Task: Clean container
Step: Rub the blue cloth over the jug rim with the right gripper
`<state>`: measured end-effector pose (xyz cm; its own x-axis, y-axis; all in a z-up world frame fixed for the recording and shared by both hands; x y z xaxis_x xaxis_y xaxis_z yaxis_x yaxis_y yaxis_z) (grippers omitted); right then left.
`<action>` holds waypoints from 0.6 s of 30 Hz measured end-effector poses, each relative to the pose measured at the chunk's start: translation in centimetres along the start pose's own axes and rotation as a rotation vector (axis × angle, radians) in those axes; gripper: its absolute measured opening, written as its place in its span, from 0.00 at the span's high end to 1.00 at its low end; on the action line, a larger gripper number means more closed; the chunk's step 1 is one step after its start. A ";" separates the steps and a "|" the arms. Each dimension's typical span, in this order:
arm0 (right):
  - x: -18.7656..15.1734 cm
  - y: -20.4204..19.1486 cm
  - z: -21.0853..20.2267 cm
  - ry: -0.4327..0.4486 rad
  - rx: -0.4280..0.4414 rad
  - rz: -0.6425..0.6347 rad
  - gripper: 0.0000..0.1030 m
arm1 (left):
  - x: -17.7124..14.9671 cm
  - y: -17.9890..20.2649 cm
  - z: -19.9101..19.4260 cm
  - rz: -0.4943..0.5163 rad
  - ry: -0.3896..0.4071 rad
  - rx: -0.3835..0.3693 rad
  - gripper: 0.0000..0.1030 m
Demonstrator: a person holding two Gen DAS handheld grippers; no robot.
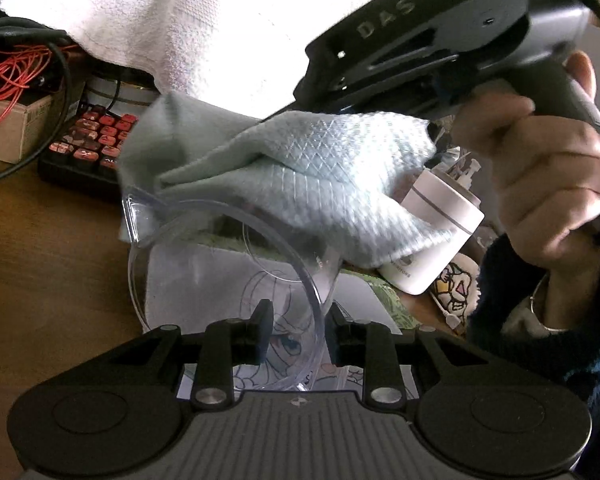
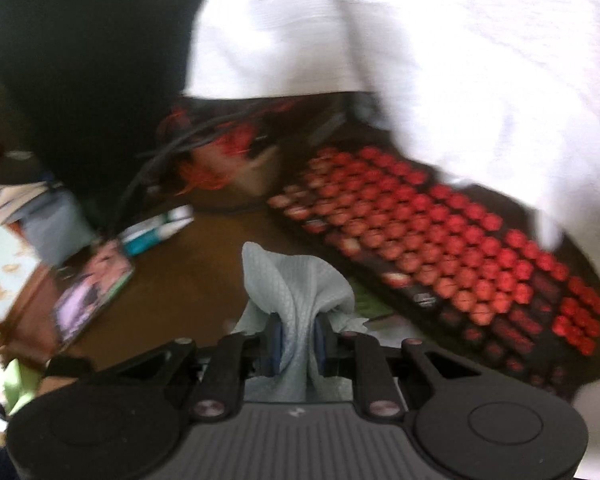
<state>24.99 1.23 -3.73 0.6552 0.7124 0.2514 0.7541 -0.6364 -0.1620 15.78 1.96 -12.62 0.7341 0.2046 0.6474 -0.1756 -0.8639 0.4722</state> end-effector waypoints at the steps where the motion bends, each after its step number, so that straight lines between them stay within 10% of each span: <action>1: 0.1 0.5 0.0 0.003 -0.019 0.018 0.85 | 0.0 0.0 0.0 0.000 0.000 0.000 0.74; 7: 0.6 2.9 0.1 0.024 -0.109 0.083 0.85 | 0.0 0.1 0.1 -0.001 0.000 0.001 0.74; 18: -0.2 -0.3 0.5 0.004 0.018 -0.031 0.85 | 0.2 -0.1 -0.1 0.011 -0.005 0.001 0.74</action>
<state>24.68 1.46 -4.21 0.6316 0.7303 0.2601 0.7746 -0.6089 -0.1713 15.87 2.08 -12.48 0.7352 0.1933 0.6497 -0.1829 -0.8663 0.4648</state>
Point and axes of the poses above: each gripper's, at about its wrist camera, not at the fingertips, and z roughly the way its jaws point, y to its right, x to its top, the point moved 7 cm from there along z, roughly the way its jaws point, and after that the axes turned 14 degrees about -y, right-handed, at the moved point
